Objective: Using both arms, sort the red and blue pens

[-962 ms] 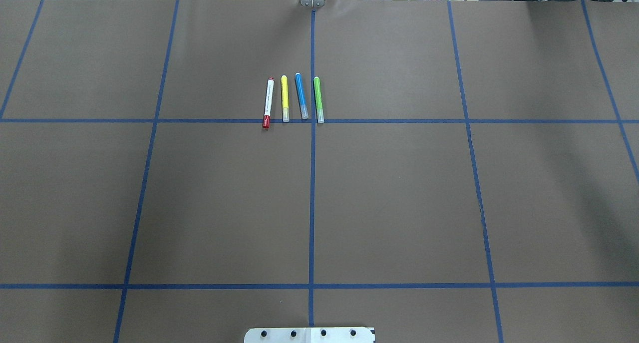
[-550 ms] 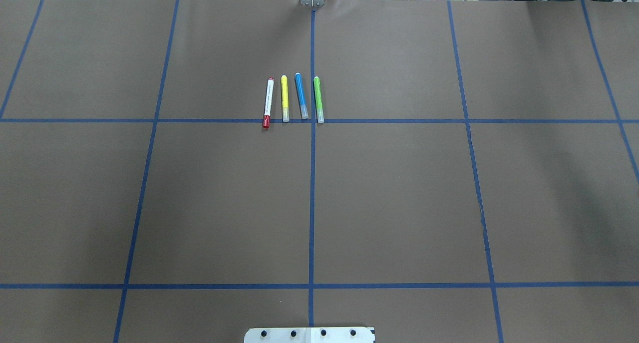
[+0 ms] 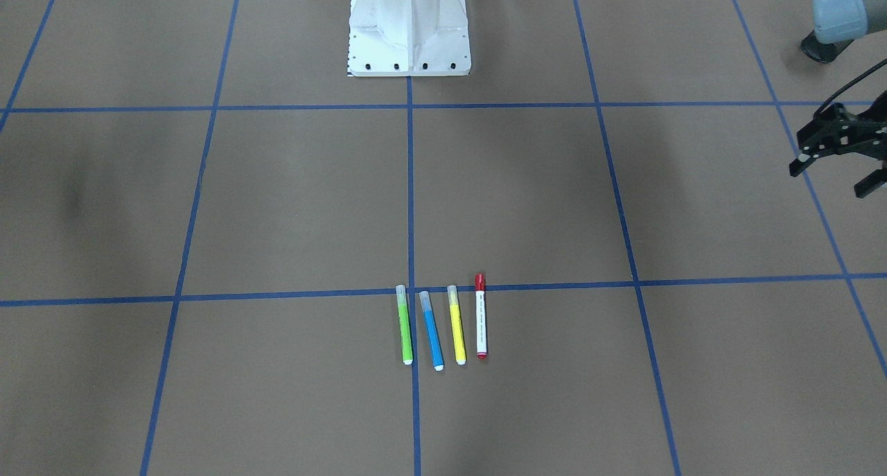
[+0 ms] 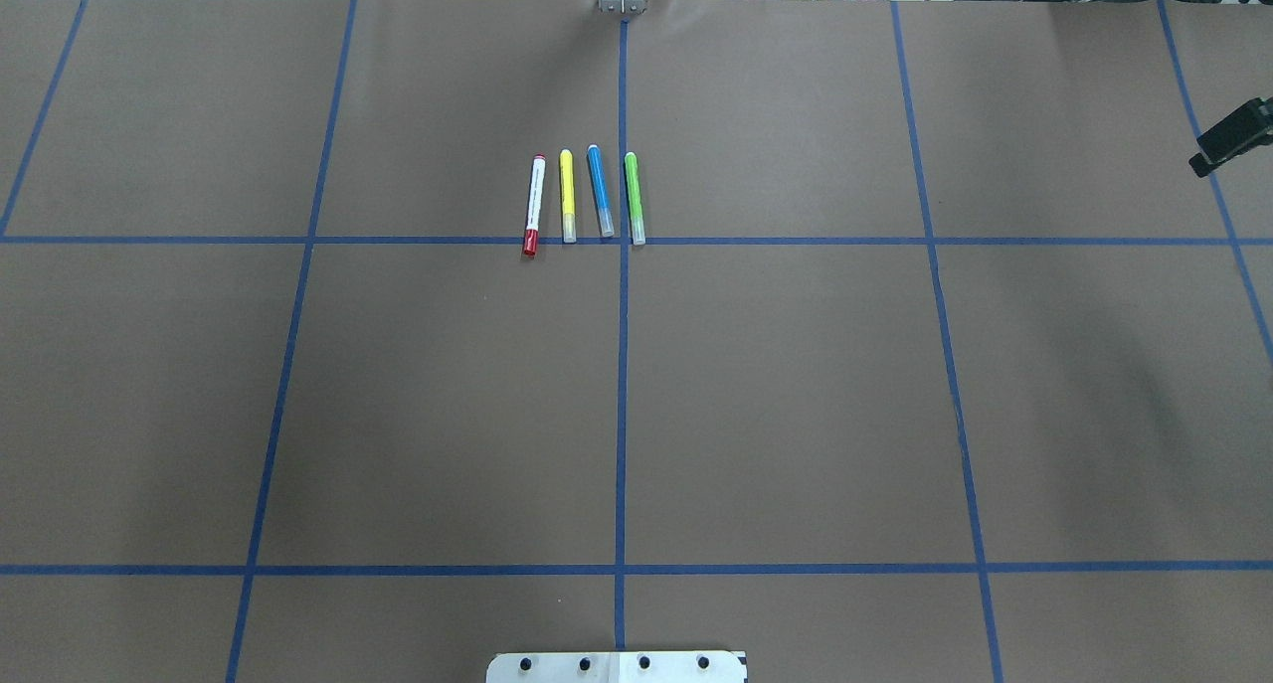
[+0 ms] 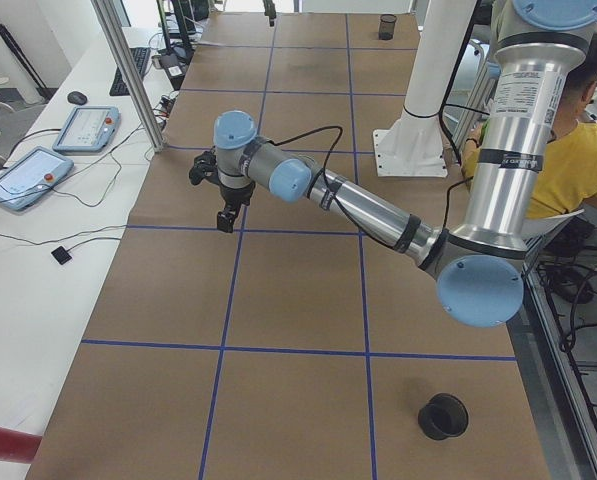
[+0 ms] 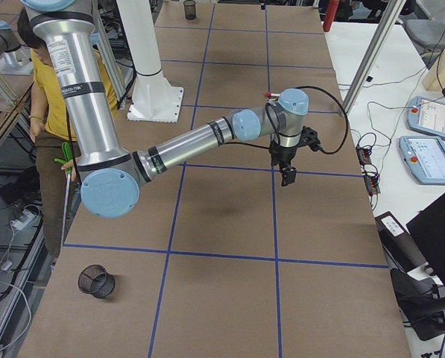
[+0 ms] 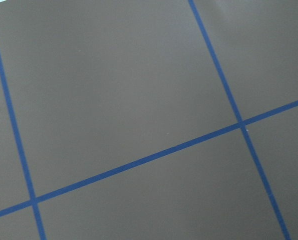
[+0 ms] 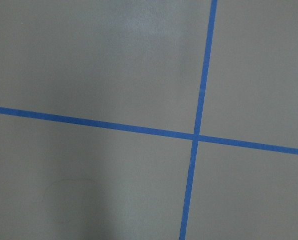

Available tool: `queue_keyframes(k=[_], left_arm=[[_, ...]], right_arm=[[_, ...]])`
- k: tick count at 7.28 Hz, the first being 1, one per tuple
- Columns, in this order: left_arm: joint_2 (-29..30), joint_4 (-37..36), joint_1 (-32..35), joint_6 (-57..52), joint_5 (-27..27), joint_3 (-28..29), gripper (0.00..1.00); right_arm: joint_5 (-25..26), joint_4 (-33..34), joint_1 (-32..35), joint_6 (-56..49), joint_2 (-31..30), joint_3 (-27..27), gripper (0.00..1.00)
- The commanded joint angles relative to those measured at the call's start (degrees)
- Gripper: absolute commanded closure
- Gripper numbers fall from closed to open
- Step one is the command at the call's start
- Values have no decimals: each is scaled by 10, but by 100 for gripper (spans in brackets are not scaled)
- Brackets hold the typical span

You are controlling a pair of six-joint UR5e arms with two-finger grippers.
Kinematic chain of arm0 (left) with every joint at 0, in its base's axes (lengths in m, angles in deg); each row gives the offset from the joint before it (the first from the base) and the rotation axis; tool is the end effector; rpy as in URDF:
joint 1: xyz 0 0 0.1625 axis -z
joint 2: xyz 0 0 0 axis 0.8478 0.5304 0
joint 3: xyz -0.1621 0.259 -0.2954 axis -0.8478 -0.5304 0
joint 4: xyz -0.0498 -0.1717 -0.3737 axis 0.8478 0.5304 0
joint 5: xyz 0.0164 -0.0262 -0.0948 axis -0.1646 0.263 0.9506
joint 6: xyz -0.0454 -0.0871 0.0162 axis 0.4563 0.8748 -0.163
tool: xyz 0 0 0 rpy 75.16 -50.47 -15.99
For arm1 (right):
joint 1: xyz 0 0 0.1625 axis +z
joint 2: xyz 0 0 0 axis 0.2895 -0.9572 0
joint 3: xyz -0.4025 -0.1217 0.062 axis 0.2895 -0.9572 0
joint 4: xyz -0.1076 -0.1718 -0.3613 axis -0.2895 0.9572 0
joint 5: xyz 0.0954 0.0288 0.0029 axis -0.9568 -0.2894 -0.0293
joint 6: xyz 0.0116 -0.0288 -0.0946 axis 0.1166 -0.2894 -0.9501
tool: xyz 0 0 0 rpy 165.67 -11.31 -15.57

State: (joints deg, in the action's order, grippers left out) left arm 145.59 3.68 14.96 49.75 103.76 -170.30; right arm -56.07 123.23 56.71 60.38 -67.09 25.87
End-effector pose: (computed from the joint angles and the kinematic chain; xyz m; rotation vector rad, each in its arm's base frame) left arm 0.1025 -0.5463 0.4009 0.2958 0.8848 0.2701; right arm -0.0947 -0.5747 0.4483 0.1691 -0.7010 -0.3087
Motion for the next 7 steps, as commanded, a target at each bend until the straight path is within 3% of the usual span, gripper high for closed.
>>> queue_keyframes(k=[1,5,7], left_arm=[[66,-5,-51,66,1,37,0],[224,-34,-158,130,-4,186,0],[308,-34,-177,141,-5,301,0]], right_arm=[[0,1,-8,3,16,-11,1],[-1,2,-10,57,17,-15,0],[-1,2,-10,56,16,-16,0]])
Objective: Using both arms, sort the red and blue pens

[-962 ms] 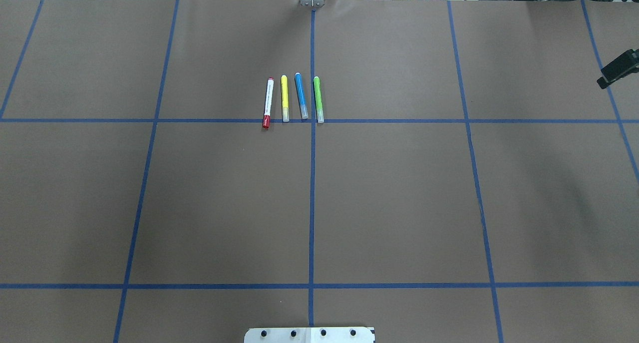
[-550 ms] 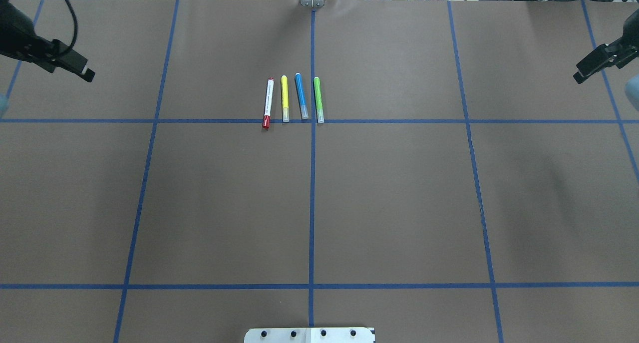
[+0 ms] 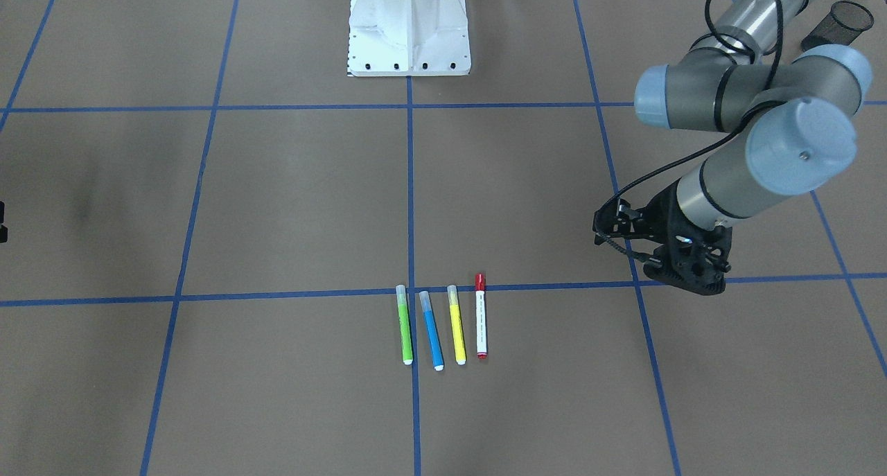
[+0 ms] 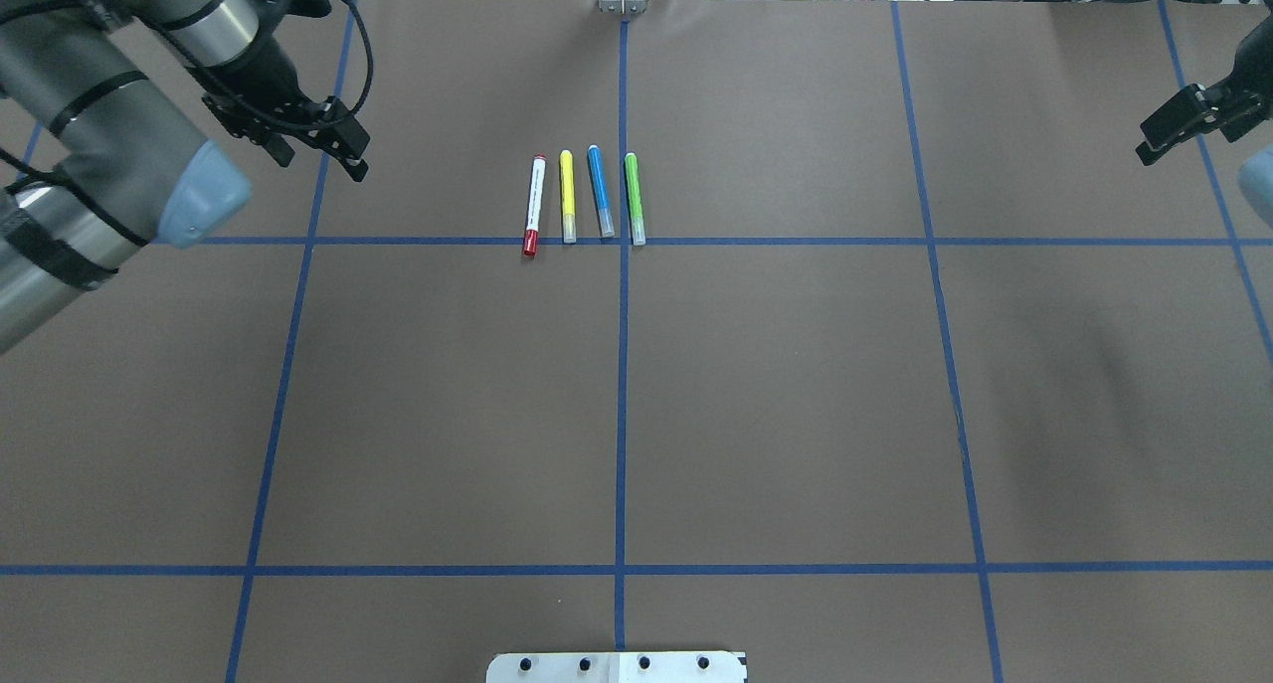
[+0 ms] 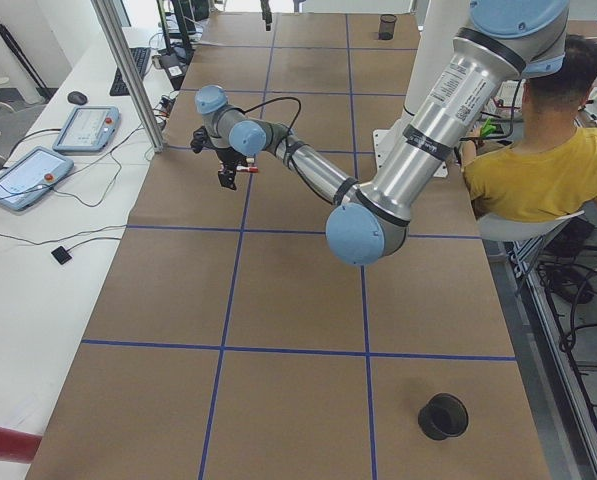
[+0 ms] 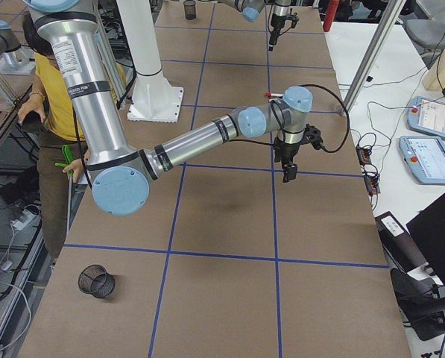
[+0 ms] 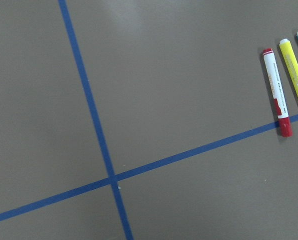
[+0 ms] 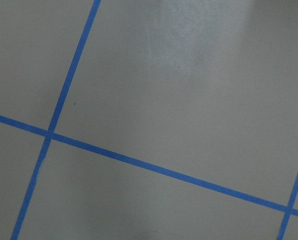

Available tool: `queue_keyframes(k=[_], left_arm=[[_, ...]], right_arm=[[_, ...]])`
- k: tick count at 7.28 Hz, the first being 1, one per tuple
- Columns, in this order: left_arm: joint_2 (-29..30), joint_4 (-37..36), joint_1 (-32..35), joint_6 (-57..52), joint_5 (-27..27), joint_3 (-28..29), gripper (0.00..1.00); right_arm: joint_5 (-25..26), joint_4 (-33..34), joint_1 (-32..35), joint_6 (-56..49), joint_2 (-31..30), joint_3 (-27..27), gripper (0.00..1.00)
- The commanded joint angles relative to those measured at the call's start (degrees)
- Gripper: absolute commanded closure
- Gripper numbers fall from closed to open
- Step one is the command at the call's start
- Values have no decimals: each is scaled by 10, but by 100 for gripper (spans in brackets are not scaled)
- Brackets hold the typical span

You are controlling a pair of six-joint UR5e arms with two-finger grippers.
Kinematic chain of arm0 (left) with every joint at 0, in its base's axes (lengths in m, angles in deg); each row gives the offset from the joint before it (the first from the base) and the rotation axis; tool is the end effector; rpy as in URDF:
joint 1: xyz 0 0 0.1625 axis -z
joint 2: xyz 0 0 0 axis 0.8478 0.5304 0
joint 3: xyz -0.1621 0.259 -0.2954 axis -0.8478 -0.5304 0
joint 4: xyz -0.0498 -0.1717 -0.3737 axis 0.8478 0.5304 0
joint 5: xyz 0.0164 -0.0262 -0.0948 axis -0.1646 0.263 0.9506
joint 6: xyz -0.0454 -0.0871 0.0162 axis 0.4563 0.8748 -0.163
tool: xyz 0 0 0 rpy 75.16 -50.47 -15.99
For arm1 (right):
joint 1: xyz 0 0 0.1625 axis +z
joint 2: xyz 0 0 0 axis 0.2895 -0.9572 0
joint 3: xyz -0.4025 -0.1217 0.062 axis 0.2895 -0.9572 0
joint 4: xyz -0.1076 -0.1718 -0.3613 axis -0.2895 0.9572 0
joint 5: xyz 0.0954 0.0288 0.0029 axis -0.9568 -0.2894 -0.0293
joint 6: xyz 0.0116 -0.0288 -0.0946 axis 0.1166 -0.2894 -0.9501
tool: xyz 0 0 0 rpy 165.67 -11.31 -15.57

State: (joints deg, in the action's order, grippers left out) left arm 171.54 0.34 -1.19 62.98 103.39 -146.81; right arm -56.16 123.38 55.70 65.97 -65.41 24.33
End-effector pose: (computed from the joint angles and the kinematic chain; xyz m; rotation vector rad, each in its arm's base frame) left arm 0.3407 -0.6349 0.3092 0.0523 0.9204 0.3097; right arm -0.1084 -0.5840 0.4441 0.1277 -0.7098 -0.2324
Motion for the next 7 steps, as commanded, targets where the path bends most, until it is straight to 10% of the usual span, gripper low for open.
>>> queue_keyframes(k=[1,4,7], left_arm=[[105,0,-45,57,-1,129,0],[249,10,-101,158,-55,309,1],[261,11,-129,151,-80,353,18]], right_arm=[[-1,0,0,1,0,0,0],[0,0,0,1,-1,0,0],[-1,0,0,1,-1,-7,0]])
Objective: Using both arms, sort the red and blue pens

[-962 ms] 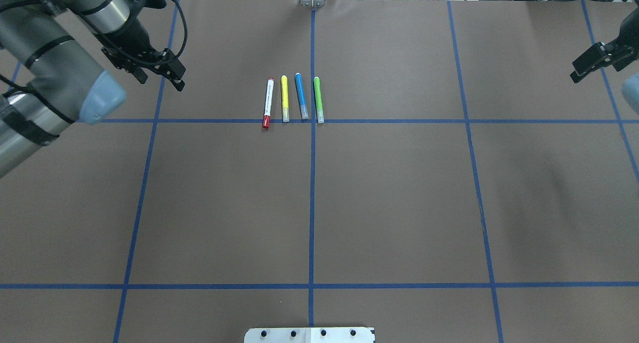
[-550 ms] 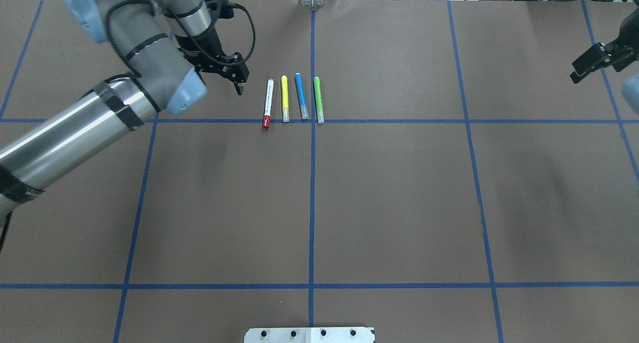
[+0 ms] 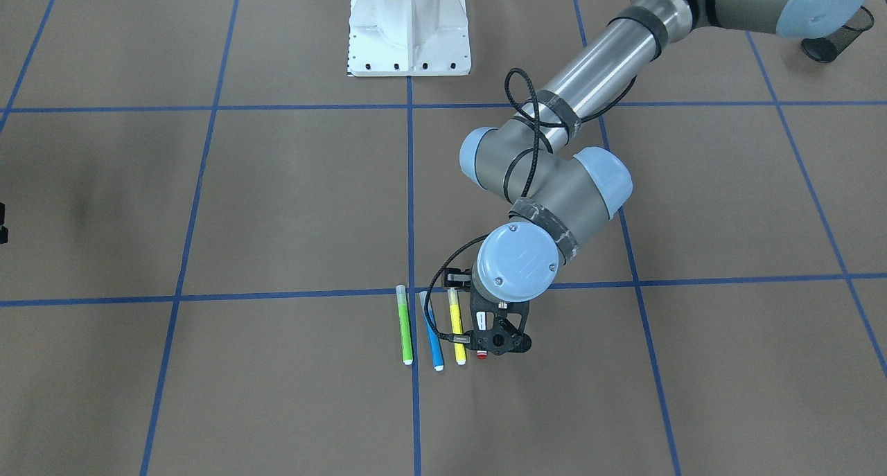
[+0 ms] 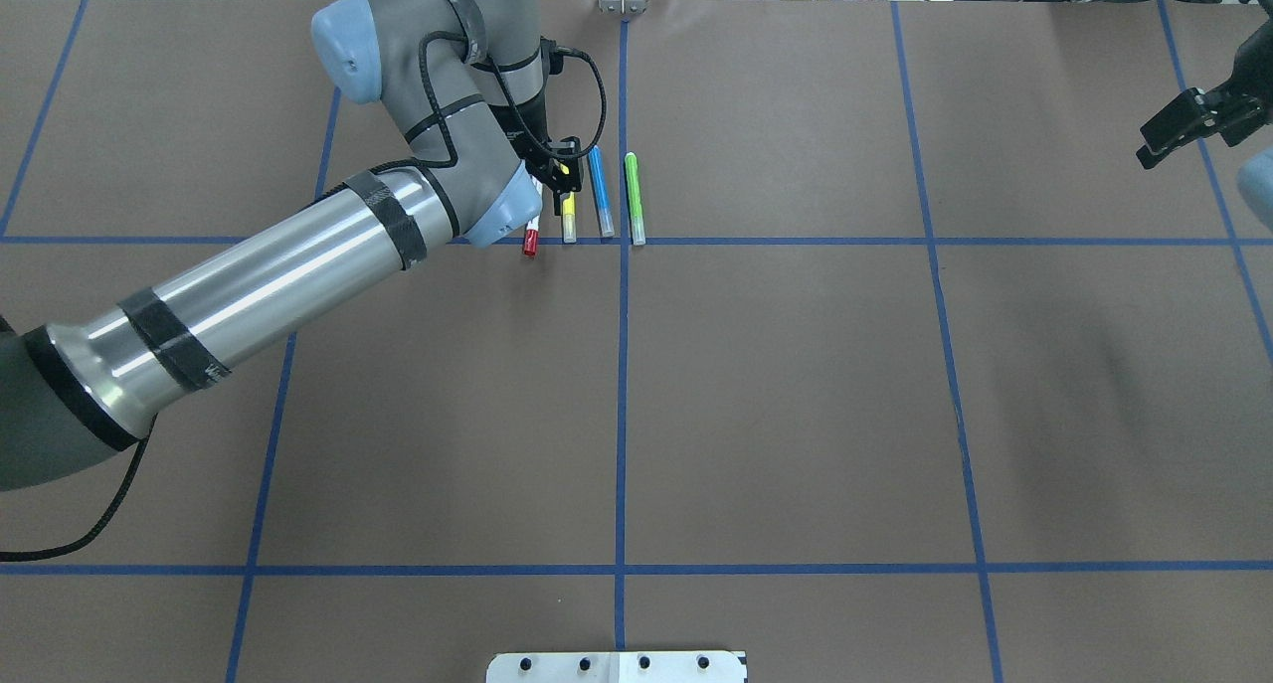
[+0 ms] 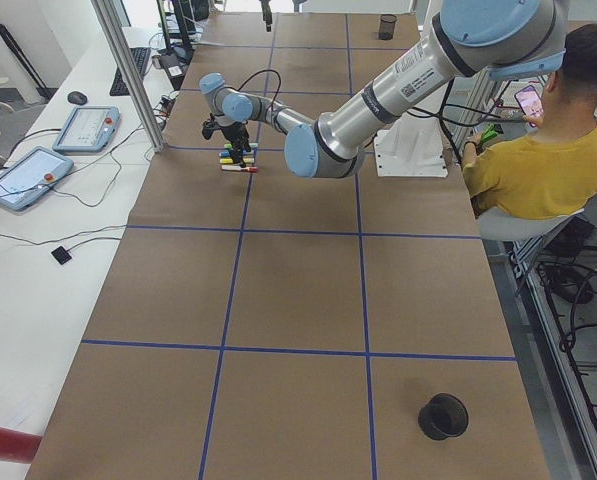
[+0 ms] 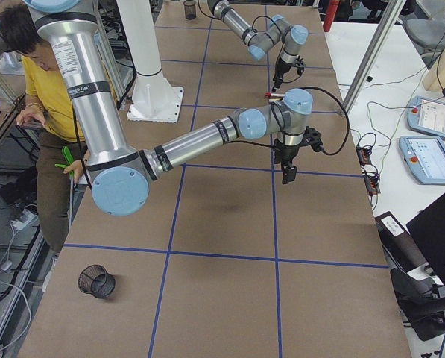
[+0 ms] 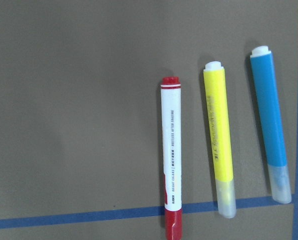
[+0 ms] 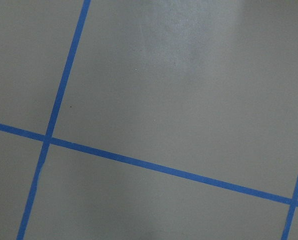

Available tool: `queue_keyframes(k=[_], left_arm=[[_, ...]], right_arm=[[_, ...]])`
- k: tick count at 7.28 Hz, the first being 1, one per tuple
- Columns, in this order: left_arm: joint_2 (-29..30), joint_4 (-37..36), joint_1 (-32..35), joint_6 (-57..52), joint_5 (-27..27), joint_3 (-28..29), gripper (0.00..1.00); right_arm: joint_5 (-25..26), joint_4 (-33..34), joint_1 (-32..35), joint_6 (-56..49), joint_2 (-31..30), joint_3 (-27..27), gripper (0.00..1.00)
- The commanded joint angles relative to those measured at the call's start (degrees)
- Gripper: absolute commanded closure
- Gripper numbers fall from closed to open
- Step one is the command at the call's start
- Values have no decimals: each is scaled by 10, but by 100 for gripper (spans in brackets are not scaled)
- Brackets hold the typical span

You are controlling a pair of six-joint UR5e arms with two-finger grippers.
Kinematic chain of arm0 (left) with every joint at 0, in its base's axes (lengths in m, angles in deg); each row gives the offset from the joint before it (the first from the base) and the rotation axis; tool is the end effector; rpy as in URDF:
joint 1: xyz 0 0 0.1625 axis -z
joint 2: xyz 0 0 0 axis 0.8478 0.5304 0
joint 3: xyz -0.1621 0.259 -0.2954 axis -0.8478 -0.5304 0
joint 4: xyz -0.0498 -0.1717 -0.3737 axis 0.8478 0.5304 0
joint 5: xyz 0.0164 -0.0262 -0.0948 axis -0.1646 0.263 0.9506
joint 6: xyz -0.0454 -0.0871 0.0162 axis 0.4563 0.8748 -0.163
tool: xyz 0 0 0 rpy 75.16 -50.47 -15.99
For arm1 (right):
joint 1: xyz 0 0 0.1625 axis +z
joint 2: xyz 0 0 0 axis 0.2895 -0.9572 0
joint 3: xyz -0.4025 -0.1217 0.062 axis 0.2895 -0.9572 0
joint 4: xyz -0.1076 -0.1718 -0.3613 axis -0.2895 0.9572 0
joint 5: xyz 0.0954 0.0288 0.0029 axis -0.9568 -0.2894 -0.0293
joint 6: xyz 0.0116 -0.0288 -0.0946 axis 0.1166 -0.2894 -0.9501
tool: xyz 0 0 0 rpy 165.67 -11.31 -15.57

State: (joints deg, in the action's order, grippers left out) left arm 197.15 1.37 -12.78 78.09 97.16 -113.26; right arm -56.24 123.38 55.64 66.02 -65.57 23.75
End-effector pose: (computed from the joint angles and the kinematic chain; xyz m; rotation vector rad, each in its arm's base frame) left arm 0.5582 -0.6624 0.2340 -0.1717 0.7591 0.1837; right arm -0.1093 -0.5842 0.4504 0.1144 -0.7087 -0.2286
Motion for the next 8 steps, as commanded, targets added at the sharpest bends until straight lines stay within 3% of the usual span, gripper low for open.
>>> queue_keyframes(k=[1,2,4,8], left_arm=[[4,11,-14,0,-22,25,34],[5,15,-15,0,-22,27,44],[5,15,-18,1,-22,27,52],[4,21,-24,3,-22,27,54]], right_arm=[[0,0,0,0,0,-3,0],[0,0,0,0,-1,-2,0],[0,0,0,0,0,-3,0],[1,0,-2,0,0,-3,0]])
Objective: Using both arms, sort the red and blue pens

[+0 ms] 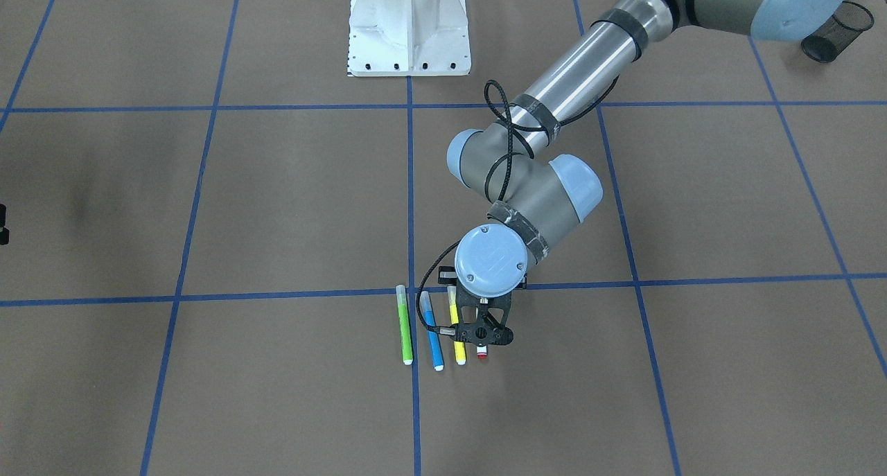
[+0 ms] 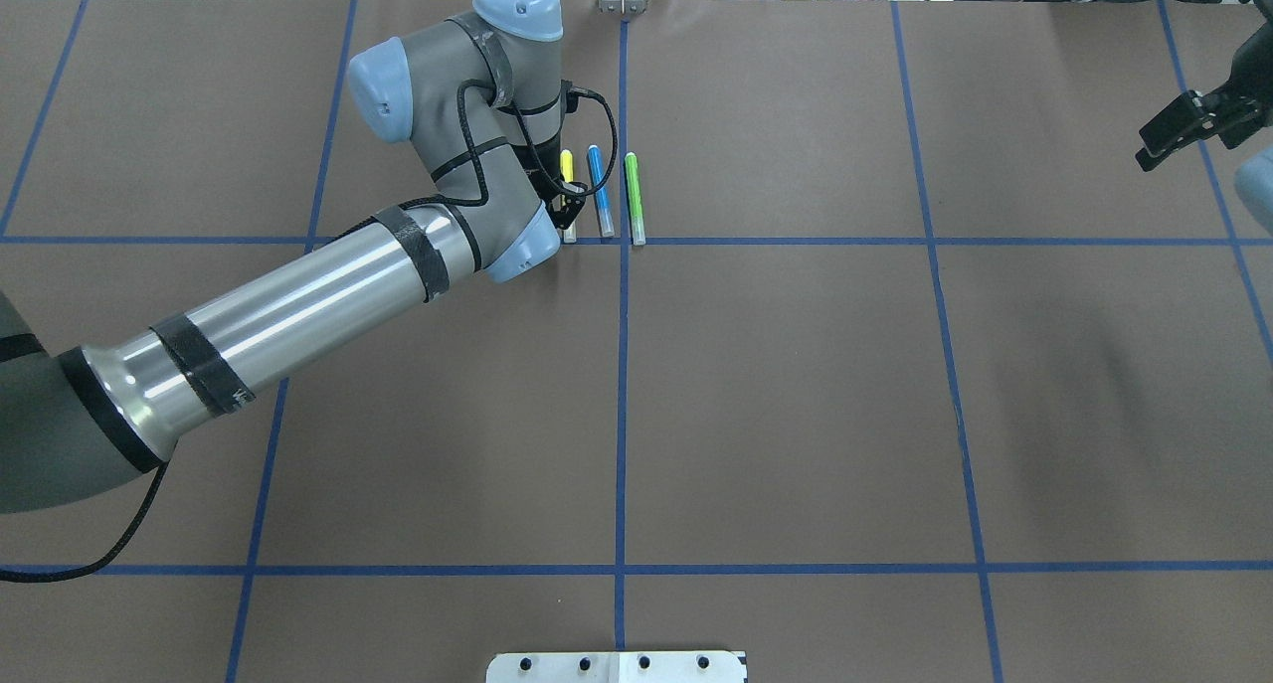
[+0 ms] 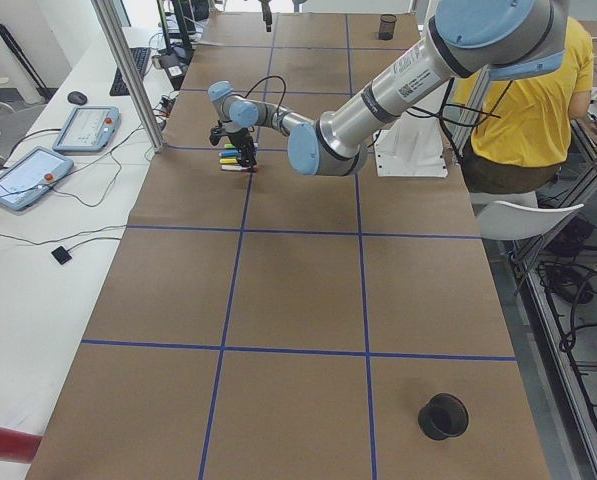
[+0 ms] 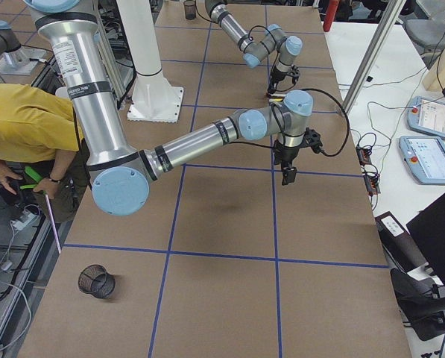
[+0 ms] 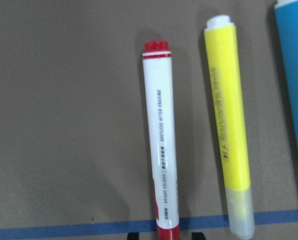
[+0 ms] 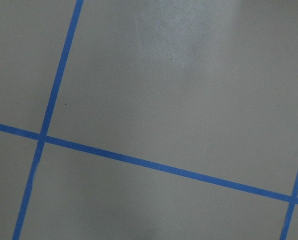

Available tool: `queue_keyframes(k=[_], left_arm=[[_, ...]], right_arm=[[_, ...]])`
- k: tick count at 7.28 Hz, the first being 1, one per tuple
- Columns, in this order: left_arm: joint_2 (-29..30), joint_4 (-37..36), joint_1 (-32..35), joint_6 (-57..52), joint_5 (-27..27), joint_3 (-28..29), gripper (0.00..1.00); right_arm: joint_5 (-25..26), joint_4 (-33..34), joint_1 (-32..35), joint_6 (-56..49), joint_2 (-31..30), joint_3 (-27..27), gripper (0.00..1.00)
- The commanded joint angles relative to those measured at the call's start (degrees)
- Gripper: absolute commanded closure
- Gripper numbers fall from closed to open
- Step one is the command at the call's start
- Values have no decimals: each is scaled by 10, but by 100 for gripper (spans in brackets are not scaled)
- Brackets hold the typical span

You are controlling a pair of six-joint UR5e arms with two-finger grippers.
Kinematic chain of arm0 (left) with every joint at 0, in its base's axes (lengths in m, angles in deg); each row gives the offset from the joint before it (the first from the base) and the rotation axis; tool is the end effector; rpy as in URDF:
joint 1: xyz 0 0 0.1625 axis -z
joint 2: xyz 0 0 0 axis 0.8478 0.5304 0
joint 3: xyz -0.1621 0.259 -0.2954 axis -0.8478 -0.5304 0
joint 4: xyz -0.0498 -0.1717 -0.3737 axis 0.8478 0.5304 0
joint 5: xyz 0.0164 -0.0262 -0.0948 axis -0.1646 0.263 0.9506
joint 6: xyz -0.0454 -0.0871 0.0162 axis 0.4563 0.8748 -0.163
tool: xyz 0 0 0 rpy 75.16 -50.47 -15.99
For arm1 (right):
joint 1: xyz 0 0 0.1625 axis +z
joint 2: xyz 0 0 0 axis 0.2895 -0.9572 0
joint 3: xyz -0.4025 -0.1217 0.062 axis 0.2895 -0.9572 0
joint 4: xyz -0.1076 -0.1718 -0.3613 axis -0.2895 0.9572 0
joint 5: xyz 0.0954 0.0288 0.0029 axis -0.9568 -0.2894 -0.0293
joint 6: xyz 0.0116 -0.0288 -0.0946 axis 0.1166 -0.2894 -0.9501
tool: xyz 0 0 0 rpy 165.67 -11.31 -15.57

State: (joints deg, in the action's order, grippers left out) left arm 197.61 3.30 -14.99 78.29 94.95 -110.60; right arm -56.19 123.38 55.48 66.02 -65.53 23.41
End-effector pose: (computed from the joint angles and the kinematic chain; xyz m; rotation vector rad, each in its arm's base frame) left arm 0.5870 -0.6480 0.2477 -0.1631 0.7269 0.2079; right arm -0.1111 -0.5848 0.4528 0.1087 -0.7070 -0.2294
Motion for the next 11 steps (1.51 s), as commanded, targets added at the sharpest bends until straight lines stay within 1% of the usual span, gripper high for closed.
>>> queue_keyframes(k=[1,2,4,5,7,8,9,10,11], left_arm=[[0,2,-2,0,0,0,55],[0,2,-3,1,0,0,65],[-3,2,-4,2,-1,-2,79],[-5,2,-4,2,-1,-3,81],[-5,0,-1,4,-1,-17,100],[-7,-8,10,2,0,-38,100],[-23,-11,15,2,3,-66,100],[-53,-34,25,-1,4,-122,100],[-85,-74,29,-11,4,-186,100]], right_arm=[[0,0,-1,0,0,-1,0],[0,0,-1,0,0,0,0],[0,0,-1,0,0,-1,0],[0,0,-2,1,0,-1,0],[-1,-1,-2,1,1,0,0],[-1,-1,-2,1,1,1,0],[-1,-1,-2,1,1,1,0],[-1,-1,-2,1,1,1,0],[-1,-1,-2,0,1,2,0]])
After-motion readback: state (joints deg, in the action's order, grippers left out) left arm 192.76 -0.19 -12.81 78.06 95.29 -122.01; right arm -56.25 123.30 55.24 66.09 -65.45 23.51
